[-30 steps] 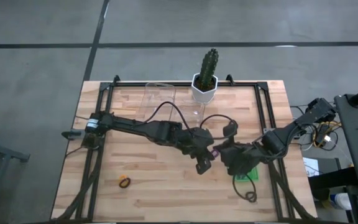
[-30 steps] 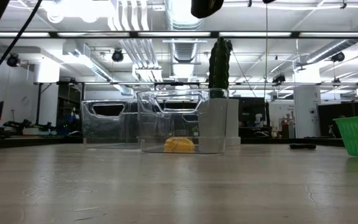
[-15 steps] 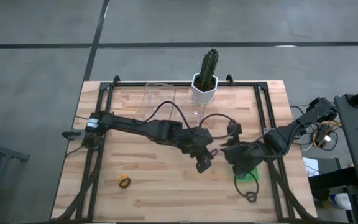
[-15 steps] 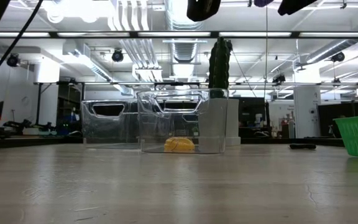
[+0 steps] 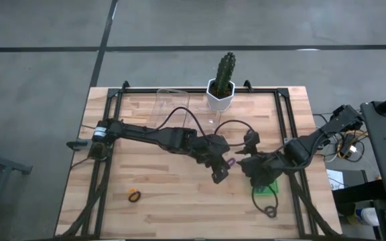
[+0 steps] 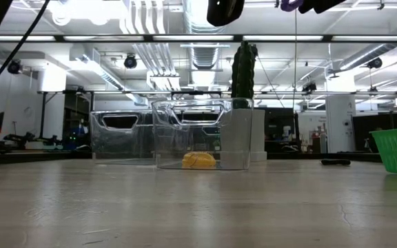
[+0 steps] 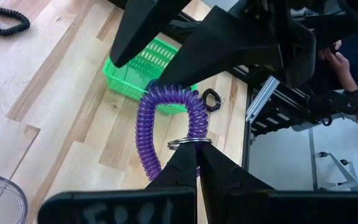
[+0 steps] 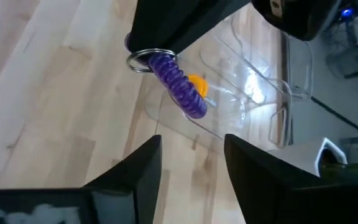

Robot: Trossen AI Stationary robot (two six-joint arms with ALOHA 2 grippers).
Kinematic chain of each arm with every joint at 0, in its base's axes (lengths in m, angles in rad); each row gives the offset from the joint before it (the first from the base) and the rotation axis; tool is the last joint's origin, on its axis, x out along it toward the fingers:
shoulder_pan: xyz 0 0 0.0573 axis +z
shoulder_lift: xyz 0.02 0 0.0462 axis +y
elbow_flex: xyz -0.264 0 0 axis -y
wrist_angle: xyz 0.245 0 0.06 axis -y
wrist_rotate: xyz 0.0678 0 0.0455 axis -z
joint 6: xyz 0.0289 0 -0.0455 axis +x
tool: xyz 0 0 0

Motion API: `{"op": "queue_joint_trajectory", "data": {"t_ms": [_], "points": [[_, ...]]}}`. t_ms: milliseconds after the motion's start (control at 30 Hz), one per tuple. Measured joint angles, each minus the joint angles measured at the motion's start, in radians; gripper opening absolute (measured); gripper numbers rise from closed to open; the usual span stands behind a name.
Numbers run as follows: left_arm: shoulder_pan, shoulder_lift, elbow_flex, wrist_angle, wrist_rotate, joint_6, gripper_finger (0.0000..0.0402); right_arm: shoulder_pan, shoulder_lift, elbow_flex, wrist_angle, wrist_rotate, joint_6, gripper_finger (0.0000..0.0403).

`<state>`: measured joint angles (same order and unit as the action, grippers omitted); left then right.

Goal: Sort spring keychains
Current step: Put the violet spring keychain into the green bin

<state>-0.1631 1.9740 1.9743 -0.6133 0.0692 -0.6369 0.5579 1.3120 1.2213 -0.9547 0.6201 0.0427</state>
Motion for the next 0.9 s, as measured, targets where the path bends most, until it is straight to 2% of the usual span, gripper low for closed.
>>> {"op": "queue_joint_trajectory", "data": {"t_ms": [267,600,900], "points": [[0.001,0.000,0.000,0.001,0.000,-0.016,0.0000,-0.010,0.002,0.001,0.028,0.035,-0.050,0.0171],[0.002,0.000,0.000,0.015,0.002,-0.019,0.0000,-0.034,0.092,0.003,0.078,0.027,-0.126,0.0168],[0.002,0.000,0.000,-0.002,0.008,-0.027,0.0000,-0.033,0.092,0.003,0.080,0.027,-0.124,0.0104]]}}
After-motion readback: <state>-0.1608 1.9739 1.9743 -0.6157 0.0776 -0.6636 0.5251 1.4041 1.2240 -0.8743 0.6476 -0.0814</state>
